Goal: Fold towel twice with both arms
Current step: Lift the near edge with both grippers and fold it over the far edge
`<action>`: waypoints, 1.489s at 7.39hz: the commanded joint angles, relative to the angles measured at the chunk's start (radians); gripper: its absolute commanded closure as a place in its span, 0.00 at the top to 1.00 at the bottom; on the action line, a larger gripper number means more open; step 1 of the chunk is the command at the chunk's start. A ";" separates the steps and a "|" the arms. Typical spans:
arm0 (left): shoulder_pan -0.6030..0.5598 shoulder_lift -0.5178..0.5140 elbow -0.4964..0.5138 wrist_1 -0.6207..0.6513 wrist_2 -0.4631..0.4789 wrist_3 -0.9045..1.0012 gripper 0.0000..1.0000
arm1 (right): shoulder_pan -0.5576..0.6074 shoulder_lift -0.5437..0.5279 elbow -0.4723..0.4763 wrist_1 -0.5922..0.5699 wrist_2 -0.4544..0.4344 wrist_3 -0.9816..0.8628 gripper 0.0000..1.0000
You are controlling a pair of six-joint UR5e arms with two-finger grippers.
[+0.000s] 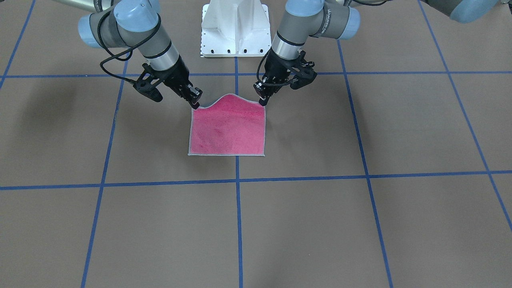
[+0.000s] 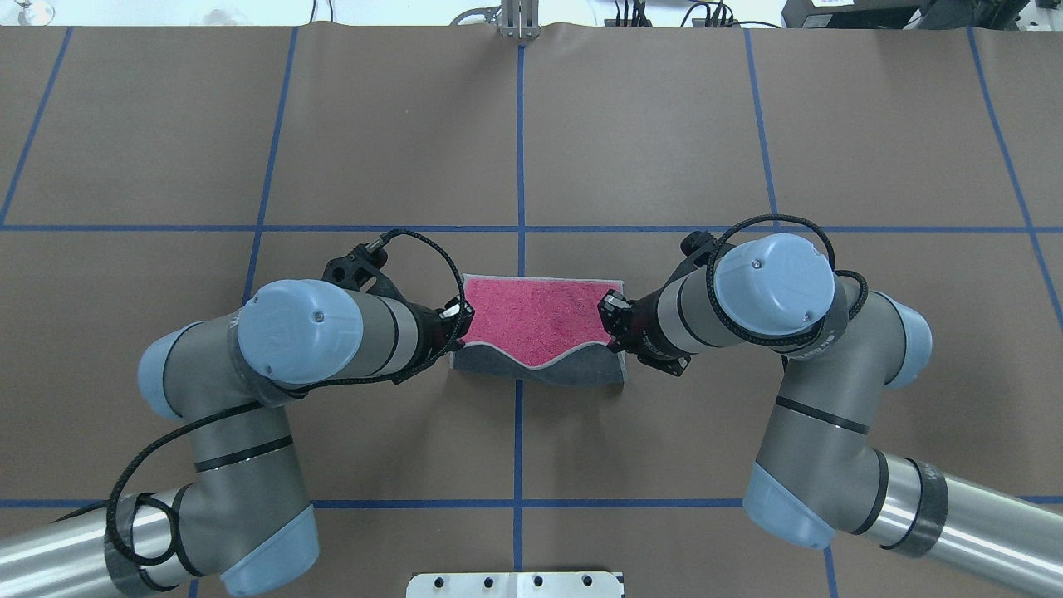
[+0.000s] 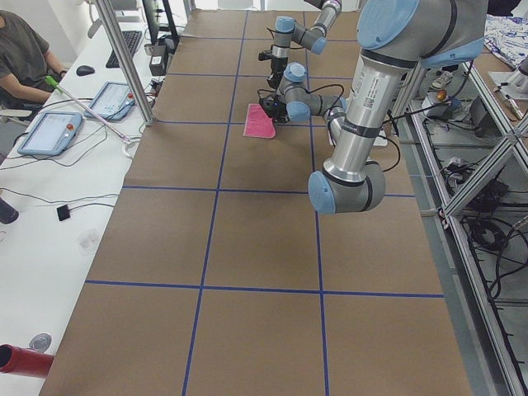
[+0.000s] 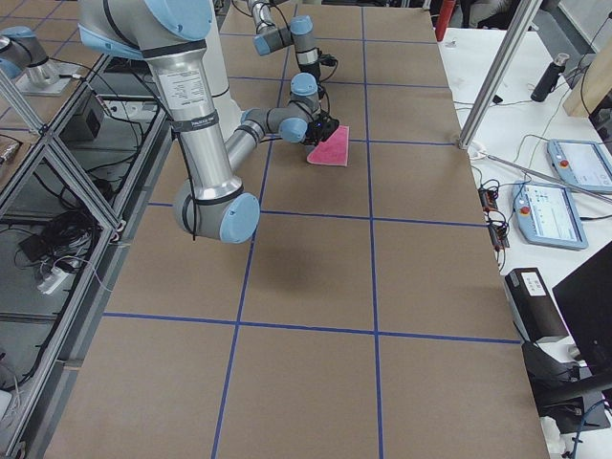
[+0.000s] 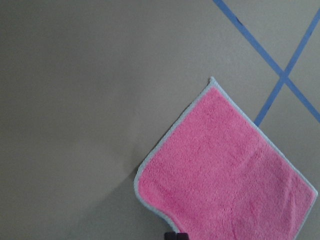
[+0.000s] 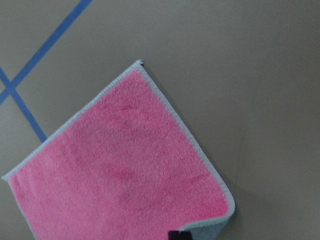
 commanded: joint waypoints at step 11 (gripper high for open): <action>-0.104 -0.142 0.271 -0.058 -0.002 0.050 0.00 | 0.067 0.091 -0.172 0.006 0.006 -0.041 0.00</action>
